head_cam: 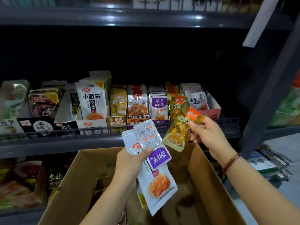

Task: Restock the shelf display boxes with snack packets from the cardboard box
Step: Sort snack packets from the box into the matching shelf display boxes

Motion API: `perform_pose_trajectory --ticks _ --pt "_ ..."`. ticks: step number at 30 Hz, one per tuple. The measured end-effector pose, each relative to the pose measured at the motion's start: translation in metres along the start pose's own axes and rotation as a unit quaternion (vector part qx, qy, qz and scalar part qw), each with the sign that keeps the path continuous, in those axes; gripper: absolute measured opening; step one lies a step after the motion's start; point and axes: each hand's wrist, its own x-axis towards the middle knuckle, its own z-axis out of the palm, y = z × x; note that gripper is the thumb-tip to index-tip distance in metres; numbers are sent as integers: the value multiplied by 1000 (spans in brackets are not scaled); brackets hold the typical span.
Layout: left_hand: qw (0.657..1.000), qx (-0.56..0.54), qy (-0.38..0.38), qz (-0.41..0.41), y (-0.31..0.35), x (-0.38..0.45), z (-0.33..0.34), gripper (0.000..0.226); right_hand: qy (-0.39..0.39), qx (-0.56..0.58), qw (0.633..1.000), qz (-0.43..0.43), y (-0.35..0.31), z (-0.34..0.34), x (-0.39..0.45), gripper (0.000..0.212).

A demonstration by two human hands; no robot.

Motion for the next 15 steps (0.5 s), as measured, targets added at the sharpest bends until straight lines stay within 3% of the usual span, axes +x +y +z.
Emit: perform_pose_trajectory --ticks 7,13,15 --pt "999 17 25 19 6 28 19 28 80 -42 993 -78 -6 4 85 6" --pt "999 16 35 19 -1 39 22 24 69 -184 976 -90 3 9 127 7" --pt "999 12 33 21 -3 41 21 21 73 -212 971 -89 0 6 133 18"
